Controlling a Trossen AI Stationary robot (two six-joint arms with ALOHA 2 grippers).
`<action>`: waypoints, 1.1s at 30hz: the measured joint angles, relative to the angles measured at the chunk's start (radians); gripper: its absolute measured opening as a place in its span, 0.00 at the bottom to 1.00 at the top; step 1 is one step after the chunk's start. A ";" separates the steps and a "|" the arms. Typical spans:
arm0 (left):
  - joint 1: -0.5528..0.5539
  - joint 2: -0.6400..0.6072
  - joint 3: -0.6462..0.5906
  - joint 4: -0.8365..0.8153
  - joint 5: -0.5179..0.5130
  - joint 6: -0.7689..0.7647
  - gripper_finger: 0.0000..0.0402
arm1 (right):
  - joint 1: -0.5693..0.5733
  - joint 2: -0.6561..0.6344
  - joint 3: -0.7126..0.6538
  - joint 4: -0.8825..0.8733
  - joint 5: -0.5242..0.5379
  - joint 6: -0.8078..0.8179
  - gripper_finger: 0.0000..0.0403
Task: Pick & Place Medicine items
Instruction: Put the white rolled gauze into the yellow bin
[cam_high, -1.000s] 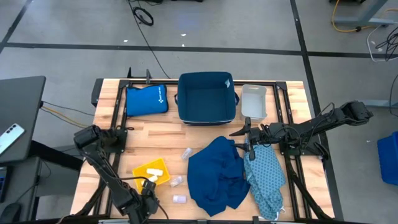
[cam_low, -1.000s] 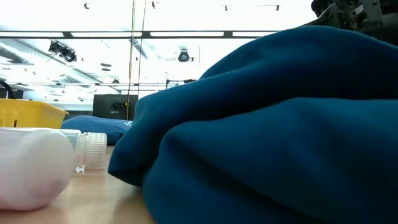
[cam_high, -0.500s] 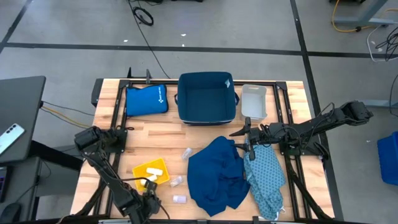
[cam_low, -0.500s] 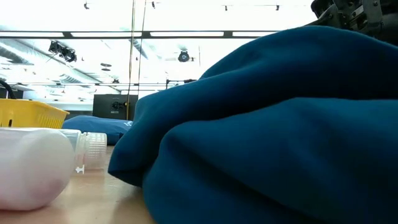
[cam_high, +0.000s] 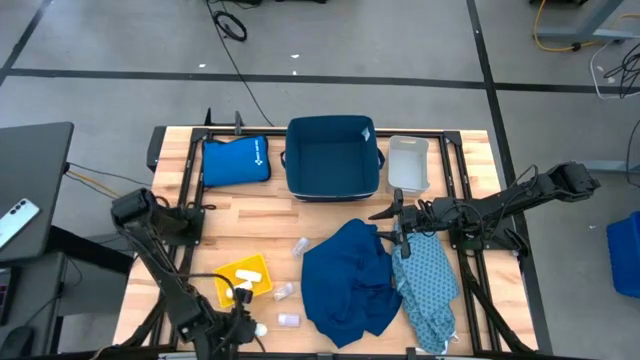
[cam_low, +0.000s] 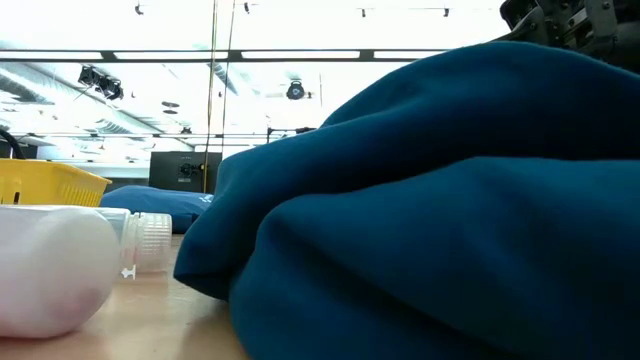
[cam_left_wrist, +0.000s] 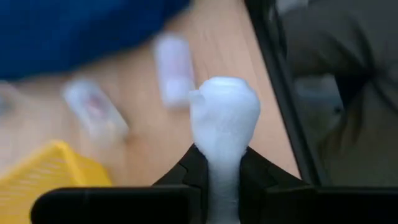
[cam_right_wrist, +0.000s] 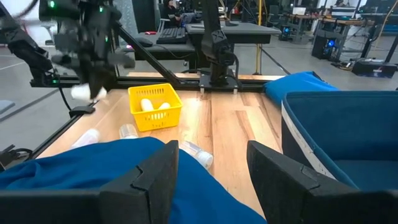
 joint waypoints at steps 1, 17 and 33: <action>-0.005 -0.020 0.000 0.003 -0.030 0.009 0.12 | 0.000 0.000 0.000 0.000 -0.001 0.000 0.49; 0.022 -0.216 -0.339 0.931 0.061 0.524 0.12 | 0.000 0.000 0.000 0.001 -0.001 -0.011 0.49; 0.079 -0.373 -0.731 1.181 -0.050 0.388 0.12 | 0.000 0.000 0.000 0.001 0.005 0.000 0.49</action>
